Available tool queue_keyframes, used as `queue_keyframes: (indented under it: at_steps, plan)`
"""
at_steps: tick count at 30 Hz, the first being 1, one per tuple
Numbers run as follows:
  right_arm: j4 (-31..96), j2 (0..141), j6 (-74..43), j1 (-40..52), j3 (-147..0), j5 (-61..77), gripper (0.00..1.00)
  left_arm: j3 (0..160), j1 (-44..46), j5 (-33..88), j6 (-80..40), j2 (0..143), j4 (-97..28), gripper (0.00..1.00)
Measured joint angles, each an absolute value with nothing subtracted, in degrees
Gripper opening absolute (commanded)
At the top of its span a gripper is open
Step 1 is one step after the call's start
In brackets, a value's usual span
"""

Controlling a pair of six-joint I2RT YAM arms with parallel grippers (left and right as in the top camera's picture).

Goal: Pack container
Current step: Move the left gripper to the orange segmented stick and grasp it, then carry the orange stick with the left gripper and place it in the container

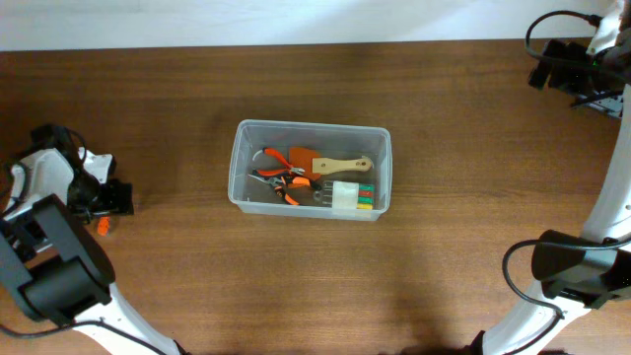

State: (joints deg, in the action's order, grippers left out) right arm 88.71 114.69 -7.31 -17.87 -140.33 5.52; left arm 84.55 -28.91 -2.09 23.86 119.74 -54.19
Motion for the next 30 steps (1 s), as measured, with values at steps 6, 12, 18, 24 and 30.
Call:
queue_keyframes:
  at_steps: [6, 12, 18, 24, 30]
  plan:
    - [88.73, 114.69, -7.29, -17.87, -140.33, 5.52, 0.98, 84.64, -28.91, -1.48, 27.35, 120.92, -53.01, 0.68]
    - [88.71, 114.69, -7.27, -17.87, -140.33, 5.52, 0.98, 84.64, -28.91, -1.17, 31.00, 120.92, -51.68, 0.50]
    - [88.71, 114.69, -7.31, -17.87, -140.33, 5.52, 0.98, 84.64, -28.91, -1.02, 33.06, 120.92, -50.68, 0.10]
    - [88.71, 114.69, -7.29, -17.87, -140.33, 5.52, 0.98, 85.41, -28.82, -1.30, 33.47, 120.99, -51.44, 0.02]
    - [88.75, 114.69, -7.27, -17.87, -140.33, 5.54, 0.99, 95.74, -26.68, -1.85, 33.47, 121.40, -62.94, 0.02]
